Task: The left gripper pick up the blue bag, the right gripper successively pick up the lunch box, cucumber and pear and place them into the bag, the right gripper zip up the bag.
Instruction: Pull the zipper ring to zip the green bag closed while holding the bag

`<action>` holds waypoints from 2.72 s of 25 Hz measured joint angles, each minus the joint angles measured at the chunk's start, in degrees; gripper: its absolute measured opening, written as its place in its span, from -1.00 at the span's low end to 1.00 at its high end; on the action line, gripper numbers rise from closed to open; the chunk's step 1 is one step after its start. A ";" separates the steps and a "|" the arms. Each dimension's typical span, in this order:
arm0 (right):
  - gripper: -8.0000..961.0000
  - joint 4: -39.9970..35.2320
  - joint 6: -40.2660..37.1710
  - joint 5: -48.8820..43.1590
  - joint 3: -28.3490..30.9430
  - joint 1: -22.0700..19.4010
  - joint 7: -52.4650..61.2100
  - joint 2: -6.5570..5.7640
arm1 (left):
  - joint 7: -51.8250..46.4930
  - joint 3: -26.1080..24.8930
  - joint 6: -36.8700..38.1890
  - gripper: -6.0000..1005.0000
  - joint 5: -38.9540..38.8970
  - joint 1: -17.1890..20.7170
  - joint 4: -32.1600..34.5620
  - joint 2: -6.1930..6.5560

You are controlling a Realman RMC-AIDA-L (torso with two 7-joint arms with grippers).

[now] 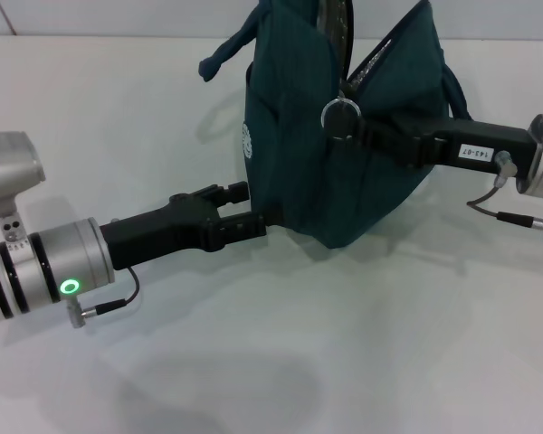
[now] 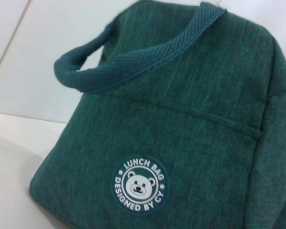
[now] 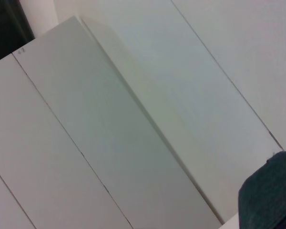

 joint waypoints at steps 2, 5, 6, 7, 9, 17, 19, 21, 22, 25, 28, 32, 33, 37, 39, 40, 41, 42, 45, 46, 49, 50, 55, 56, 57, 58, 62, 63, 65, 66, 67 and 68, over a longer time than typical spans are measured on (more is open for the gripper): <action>-0.97 0.00 0.23 0.04 -0.01 0.26 -0.06 0.11 | -0.10 0.17 -0.09 0.74 0.23 0.05 0.25 -0.07; -0.97 0.11 0.33 0.07 -0.09 0.76 -0.07 0.19 | 0.48 0.29 -0.79 0.73 0.52 -0.52 -0.49 -0.13; -0.97 0.20 0.35 0.08 -0.10 0.83 -0.07 0.20 | 0.67 0.33 -1.01 0.73 0.54 -0.66 -0.59 -0.15; -0.97 0.30 0.36 0.10 -0.11 0.84 -0.07 0.20 | 0.91 0.38 -1.18 0.73 0.56 -0.76 -0.62 -0.21; -0.97 0.37 0.37 0.28 -0.08 0.81 -0.05 0.20 | 1.51 0.42 -1.46 0.73 0.37 -0.94 -0.98 -0.33; -0.97 0.61 0.08 0.96 -0.13 0.13 0.66 0.08 | 6.02 0.33 -3.83 0.71 -2.14 -3.19 -5.69 -0.45; -0.97 0.66 0.08 0.96 -0.29 -0.08 1.38 -0.06 | 7.43 0.29 -3.86 0.63 -2.44 -3.24 -5.87 -0.47; -0.97 0.68 0.10 0.80 -0.38 -0.36 2.22 -0.24 | 9.26 0.25 -3.68 0.55 -3.05 -3.18 -5.88 -0.47; -0.97 0.68 0.22 0.59 -0.46 -0.47 2.71 -0.32 | 10.20 0.25 -3.49 0.51 -3.65 -3.04 -5.90 -0.47; -0.97 0.69 1.11 -0.48 -0.61 -1.09 4.73 -0.75 | 12.91 0.30 -3.13 0.39 -5.56 -2.61 -6.32 -0.47; -0.97 0.69 2.18 -0.97 -0.27 -2.27 5.56 -1.28 | 14.30 0.33 -3.05 0.27 -6.53 -2.35 -6.65 -0.42; -0.97 0.37 3.65 -0.93 -0.20 -3.31 6.88 -1.67 | 15.27 0.22 -2.96 -0.07 -6.72 -2.23 -6.67 -0.38; -0.97 0.37 3.77 -0.94 -0.20 -3.36 7.02 -1.69 | 15.42 0.20 -2.96 -0.15 -6.72 -2.25 -6.67 -0.36; -0.97 0.32 3.93 -1.06 -0.20 -3.45 7.12 -1.79 | 15.62 0.16 -2.96 -0.46 -6.74 -2.50 -6.67 -0.32; -0.97 0.16 3.93 -1.07 -0.20 -3.48 6.99 -1.83 | 15.63 0.19 -2.98 -0.61 -6.75 -2.58 -6.67 -0.27; -0.97 0.05 3.93 -1.06 -0.20 -3.49 6.86 -1.85 | 15.67 0.22 -3.00 -0.68 -6.75 -2.60 -6.67 -0.25; -0.97 -0.13 3.92 -1.03 -0.20 -3.50 6.73 -1.88 | 15.77 0.22 -3.02 -0.74 -6.75 -2.60 -6.66 -0.23; -0.97 -0.36 3.87 -0.98 -0.20 -3.52 6.62 -1.91 | 16.00 0.23 -3.03 -0.76 -6.76 -2.61 -6.66 -0.23; -0.97 -1.44 3.38 -0.83 -0.20 -3.71 6.29 -2.01 | 16.85 0.23 -3.02 -0.80 -6.79 -2.54 -6.64 -0.26; -0.97 -2.08 3.20 -0.81 -0.20 -3.97 6.23 -2.02 | 17.03 0.23 -3.01 -0.82 -6.80 -2.47 -6.63 -0.26; -0.97 -5.06 3.07 -0.77 -0.20 -5.23 5.65 -1.76 | 17.73 0.25 -3.00 -0.84 -6.82 -2.22 -6.62 -0.33; -0.97 -5.97 3.13 -0.77 -0.20 -5.54 5.37 -1.63 | 18.05 0.26 -3.00 -0.84 -6.83 -2.15 -6.62 -0.34; -0.97 -7.18 3.55 -1.02 -0.20 -5.66 4.71 -1.67 | 20.05 0.29 -2.98 -0.86 -6.85 -2.02 -7.42 -0.38; -0.97 -7.25 3.54 -1.02 -0.20 -5.59 4.51 -1.73 | 20.05 0.29 -2.98 -0.86 -6.85 -2.02 -7.42 -0.38; -0.97 -7.39 3.53 -1.01 -0.20 -5.51 4.17 -1.81 | 21.38 0.34 -2.97 -0.86 -6.86 -2.07 -7.85 -0.43; -0.97 -7.64 3.53 -0.99 -0.20 -5.51 3.90 -1.83 | 21.92 0.35 -2.97 -0.86 -6.86 -2.13 -8.10 -0.43; -0.97 -8.81 3.58 -0.88 0.48 -5.53 3.26 -1.83 | 24.63 0.36 -2.96 -0.86 -6.88 -2.36 -9.02 -0.45; -0.97 -8.85 3.56 -0.87 0.93 -5.53 3.19 -1.79 | 25.33 0.35 -2.99 -0.86 -6.89 -2.38 -9.21 -0.46; -0.97 -8.86 3.36 -0.87 2.24 -5.52 2.88 -1.62 | 26.55 0.36 -3.03 -0.87 -6.89 -2.41 -9.52 -0.47; -0.97 -8.87 3.25 -0.86 2.88 -5.55 2.66 -1.50 | 27.09 0.36 -3.03 -0.87 -6.91 -2.41 -9.62 -0.47; -0.97 -8.87 3.23 -0.86 3.52 -5.61 2.46 -1.40 | 27.55 0.36 -3.05 -0.87 -6.90 -2.36 -9.68 -0.47; -0.97 -8.88 3.22 -0.85 4.23 -5.70 2.24 -1.30 | 28.06 0.36 -3.05 -0.87 -6.90 -2.26 -9.70 -0.49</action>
